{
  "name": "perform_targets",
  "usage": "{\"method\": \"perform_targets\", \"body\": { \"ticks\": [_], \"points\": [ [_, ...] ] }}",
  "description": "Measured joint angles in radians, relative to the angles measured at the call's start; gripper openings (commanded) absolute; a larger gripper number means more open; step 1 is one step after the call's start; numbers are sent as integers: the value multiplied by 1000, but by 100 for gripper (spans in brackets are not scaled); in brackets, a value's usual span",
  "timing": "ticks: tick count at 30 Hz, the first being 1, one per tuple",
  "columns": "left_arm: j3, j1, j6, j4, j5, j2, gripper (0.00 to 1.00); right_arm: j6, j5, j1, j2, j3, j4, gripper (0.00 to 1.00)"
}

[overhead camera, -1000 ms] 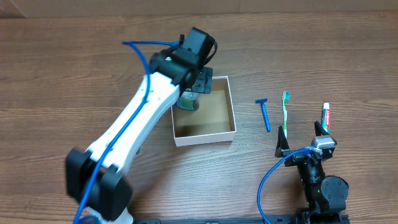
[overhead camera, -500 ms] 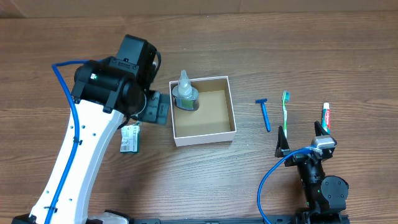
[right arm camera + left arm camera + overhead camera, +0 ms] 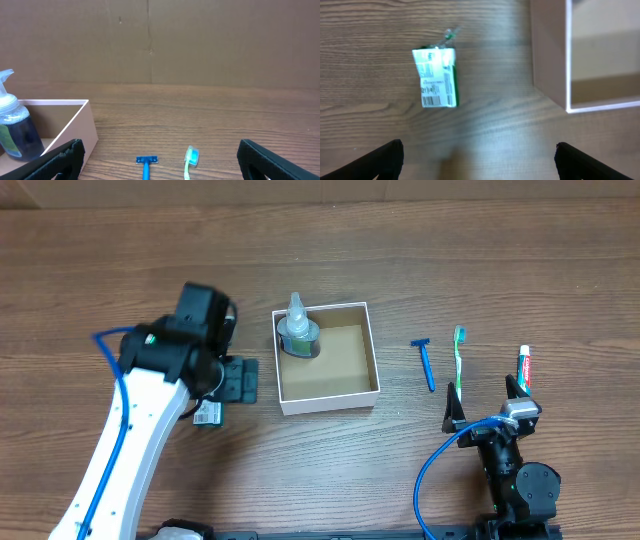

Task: Pack container
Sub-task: 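Release the bottle and move the left gripper to the packet, then grasp the green-white 100g packet with the left gripper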

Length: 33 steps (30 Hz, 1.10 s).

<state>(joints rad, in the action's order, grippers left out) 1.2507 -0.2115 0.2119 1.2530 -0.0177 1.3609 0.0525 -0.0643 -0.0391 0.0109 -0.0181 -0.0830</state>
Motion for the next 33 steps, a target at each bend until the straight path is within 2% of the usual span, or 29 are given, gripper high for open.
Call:
{"method": "perform_targets", "body": {
  "ticks": [6, 14, 19, 25, 33],
  "points": [
    [-247, 99, 22, -203, 0, -87, 98, 1, 0, 0, 0, 0, 1, 100],
    [-509, 103, 25, -539, -2, -80, 100, 0, 0, 0, 0, 0, 0, 100],
    [-582, 103, 18, -658, -38, -80, 100, 0, 0, 0, 0, 0, 0, 100],
    [-666, 103, -66, -803, -58, -79, 100, 1, 0, 0, 0, 0, 1, 100],
    [-682, 103, -136, -914, -66, -4, 100, 0, 0, 0, 0, 0, 0, 100]
  ]
}}
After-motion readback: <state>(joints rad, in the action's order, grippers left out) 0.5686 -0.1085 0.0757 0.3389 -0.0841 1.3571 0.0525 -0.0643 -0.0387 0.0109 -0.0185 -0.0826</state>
